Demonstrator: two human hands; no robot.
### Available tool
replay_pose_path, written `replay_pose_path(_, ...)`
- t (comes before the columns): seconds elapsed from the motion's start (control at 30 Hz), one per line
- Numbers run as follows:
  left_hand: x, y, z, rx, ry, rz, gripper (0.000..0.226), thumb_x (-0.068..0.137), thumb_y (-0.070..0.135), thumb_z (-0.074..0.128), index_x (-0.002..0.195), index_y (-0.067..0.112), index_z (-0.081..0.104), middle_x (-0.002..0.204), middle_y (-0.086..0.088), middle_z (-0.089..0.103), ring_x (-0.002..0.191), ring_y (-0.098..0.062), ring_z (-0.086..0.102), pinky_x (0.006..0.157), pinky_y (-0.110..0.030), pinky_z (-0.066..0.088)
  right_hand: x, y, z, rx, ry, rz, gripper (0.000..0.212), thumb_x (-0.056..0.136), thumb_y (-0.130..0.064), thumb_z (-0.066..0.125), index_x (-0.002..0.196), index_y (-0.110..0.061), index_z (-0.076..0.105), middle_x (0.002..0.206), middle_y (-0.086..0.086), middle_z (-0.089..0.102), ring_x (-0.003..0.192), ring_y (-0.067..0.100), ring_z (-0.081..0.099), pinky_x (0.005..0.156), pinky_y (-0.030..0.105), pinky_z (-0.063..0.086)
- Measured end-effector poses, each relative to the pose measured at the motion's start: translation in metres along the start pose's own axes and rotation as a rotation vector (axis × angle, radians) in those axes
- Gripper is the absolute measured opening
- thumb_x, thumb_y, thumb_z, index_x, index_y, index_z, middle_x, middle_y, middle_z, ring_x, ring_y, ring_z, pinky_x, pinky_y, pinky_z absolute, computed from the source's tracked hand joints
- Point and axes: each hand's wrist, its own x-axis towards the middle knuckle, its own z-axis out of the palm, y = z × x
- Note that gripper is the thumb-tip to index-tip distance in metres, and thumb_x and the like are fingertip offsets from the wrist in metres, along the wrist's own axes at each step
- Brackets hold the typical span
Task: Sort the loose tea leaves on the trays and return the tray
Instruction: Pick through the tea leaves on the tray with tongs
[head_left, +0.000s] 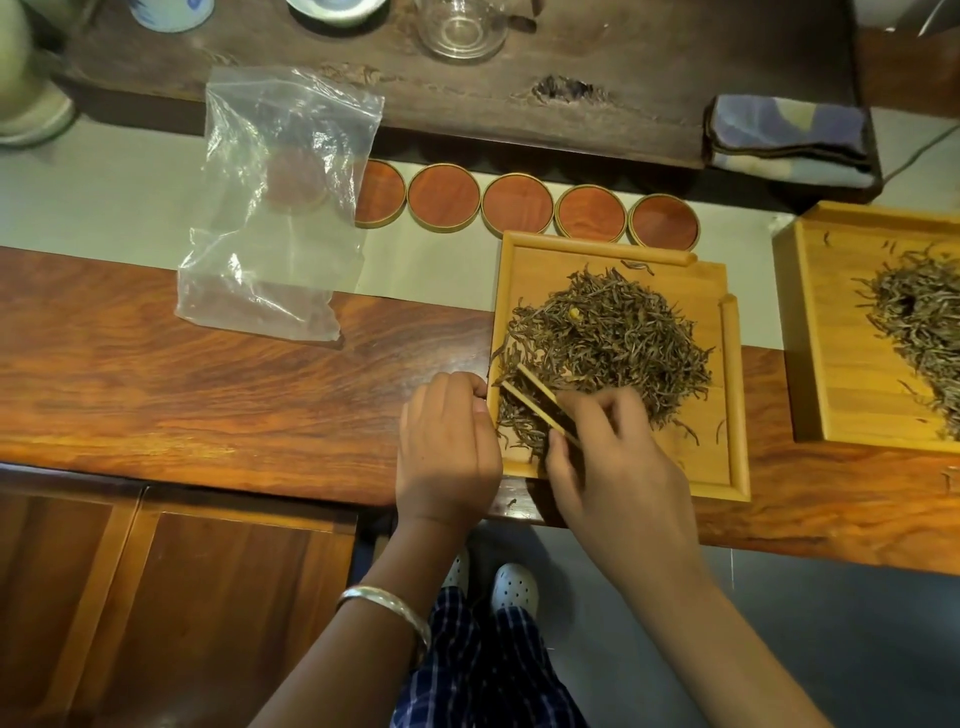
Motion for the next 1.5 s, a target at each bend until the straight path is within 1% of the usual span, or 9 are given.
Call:
replay_pose_path(0.2,0.0,-0.001,0.0,-0.002,0.004,0.0,0.01,0.087,0.017,0.041,0.091,0.02,0.05,0.084,0.006,0.049,0.076,-0.007,0.035,0.069,-0.02,0.021,-0.006,0.009,-0.005,0.01,-0.018,0.051,0.025,0.089,-0.024,0.057,0.113,-0.015,0.058,0.099,0.003,0.048,0.061,0.014,0.052,0.038,0.023,0.039)
replay_pose_path(0.5,-0.001,0.0,-0.001,0.01,-0.003,0.015,0.01,0.088,0.016,0.041,0.09,0.02,0.05,0.083,0.005,0.048,0.074,-0.01,0.037,0.069,-0.023,0.027,0.038,-0.016,-0.005,-0.038,0.035,0.017,0.021,0.09,-0.023,0.058,0.108,-0.012,0.059,0.099,0.008,0.05,0.058,0.014,0.045,0.04,0.023,0.034)
replay_pose_path(0.63,-0.002,0.0,-0.001,0.021,-0.005,0.017,0.009,0.088,0.015,0.042,0.091,0.019,0.05,0.083,0.004,0.048,0.075,-0.011,0.038,0.069,-0.024,0.028,0.034,-0.015,-0.001,-0.078,-0.014,0.015,0.021,0.09,-0.024,0.057,0.107,-0.012,0.058,0.097,0.008,0.049,0.058,0.019,0.053,0.039,0.02,0.028)
replay_pose_path(0.73,-0.002,0.0,-0.001,0.029,0.001,0.013,0.01,0.088,0.015,0.042,0.091,0.018,0.051,0.084,0.003,0.049,0.076,-0.012,0.039,0.07,-0.025,0.029,0.03,-0.008,-0.001,-0.081,-0.025,0.032,0.023,0.091,-0.025,0.055,0.111,-0.013,0.057,0.099,0.007,0.049,0.059,0.017,0.052,0.039,0.024,0.038)
replay_pose_path(0.93,-0.002,0.0,-0.001,0.014,0.001,0.014,0.011,0.089,0.018,0.039,0.092,0.019,0.05,0.084,0.005,0.048,0.076,-0.011,0.039,0.07,-0.025,0.03,0.029,-0.002,-0.006,-0.073,0.007,0.037,0.025,0.09,-0.025,0.055,0.112,-0.014,0.057,0.099,0.006,0.049,0.059,0.012,0.038,0.041,0.023,0.035)
replay_pose_path(1.17,-0.001,-0.001,0.0,0.024,0.0,0.01,0.012,0.088,0.018,0.039,0.092,0.019,0.05,0.085,0.006,0.048,0.076,-0.01,0.038,0.069,-0.022,0.025,0.015,-0.007,-0.006,-0.007,-0.051,0.047,0.027,0.091,-0.025,0.055,0.116,-0.016,0.057,0.102,0.003,0.049,0.064,0.015,0.05,0.046,0.025,0.038)
replay_pose_path(1.27,-0.001,-0.001,0.0,0.019,-0.005,0.008,0.012,0.088,0.017,0.04,0.091,0.019,0.051,0.084,0.005,0.048,0.076,-0.01,0.038,0.069,-0.023,0.025,0.003,0.004,-0.013,0.107,0.057,0.084,0.028,0.089,-0.022,0.059,0.116,-0.013,0.059,0.103,0.004,0.052,0.069,0.017,0.054,0.047,0.027,0.044)
replay_pose_path(1.37,-0.001,0.0,0.0,0.005,0.0,0.003,0.012,0.087,0.015,0.041,0.09,0.016,0.053,0.083,0.004,0.049,0.076,-0.012,0.039,0.069,-0.025,0.025,-0.016,0.02,-0.02,0.125,0.104,0.122,0.029,0.087,-0.021,0.061,0.114,-0.013,0.06,0.101,0.005,0.053,0.068,0.014,0.052,0.047,0.02,0.04)
replay_pose_path(1.5,-0.001,0.0,0.0,0.006,0.009,0.009,0.013,0.087,0.014,0.041,0.09,0.015,0.053,0.083,0.005,0.047,0.076,-0.011,0.036,0.069,-0.025,0.023,-0.034,0.025,-0.014,0.1,0.018,0.142,0.028,0.084,-0.019,0.064,0.112,-0.012,0.061,0.099,0.003,0.051,0.064,0.011,0.049,0.045,0.011,0.033)
